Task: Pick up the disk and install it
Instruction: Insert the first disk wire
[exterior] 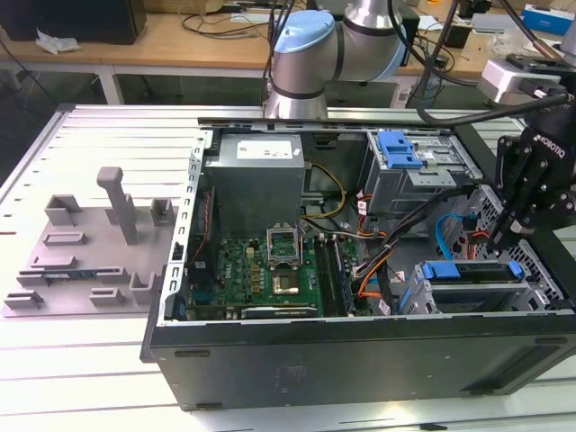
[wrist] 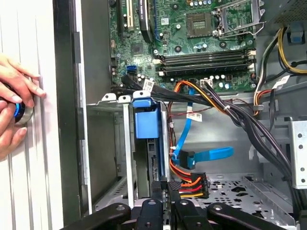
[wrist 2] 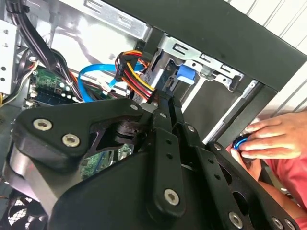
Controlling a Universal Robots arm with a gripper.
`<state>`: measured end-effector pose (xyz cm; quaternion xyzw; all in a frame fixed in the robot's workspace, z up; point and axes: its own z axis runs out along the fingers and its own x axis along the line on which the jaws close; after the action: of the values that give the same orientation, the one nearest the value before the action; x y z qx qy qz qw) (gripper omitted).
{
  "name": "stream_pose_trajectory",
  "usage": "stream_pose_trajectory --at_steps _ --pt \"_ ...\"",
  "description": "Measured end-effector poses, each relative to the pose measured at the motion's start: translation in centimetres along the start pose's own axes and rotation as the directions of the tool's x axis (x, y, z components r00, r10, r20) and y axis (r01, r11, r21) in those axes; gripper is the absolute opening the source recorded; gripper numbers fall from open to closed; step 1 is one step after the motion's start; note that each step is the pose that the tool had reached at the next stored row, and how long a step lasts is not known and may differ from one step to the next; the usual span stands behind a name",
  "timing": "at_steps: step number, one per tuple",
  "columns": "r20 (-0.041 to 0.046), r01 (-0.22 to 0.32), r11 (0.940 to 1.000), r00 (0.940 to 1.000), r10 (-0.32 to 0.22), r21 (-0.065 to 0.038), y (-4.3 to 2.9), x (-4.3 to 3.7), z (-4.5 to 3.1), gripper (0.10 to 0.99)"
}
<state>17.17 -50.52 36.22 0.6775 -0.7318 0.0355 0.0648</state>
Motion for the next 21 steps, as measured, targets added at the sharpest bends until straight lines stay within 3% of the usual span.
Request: stream_pose_trajectory --at_steps 3,9,15,18,21 --pt "-0.001 0.001 0.9999 1.0 -0.001 -0.012 -0.03 0.28 0.04 0.165" --pt "-0.0018 0.001 0.9999 1.0 -0.001 -0.012 -0.04 0.3 0.03 0.165" --pt "-0.0214 0.0 0.9999 0.9998 -0.001 -0.01 -0.22 0.2 0.01 0.165" --pt "-0.0209 0.0 0.9999 0.9998 -0.001 -0.011 -0.57 0.17 0.0 0.165" --pt "-0.0064 0.001 0.9999 1.0 -0.001 -0.012 -0.6 0.28 0.02 0.165"
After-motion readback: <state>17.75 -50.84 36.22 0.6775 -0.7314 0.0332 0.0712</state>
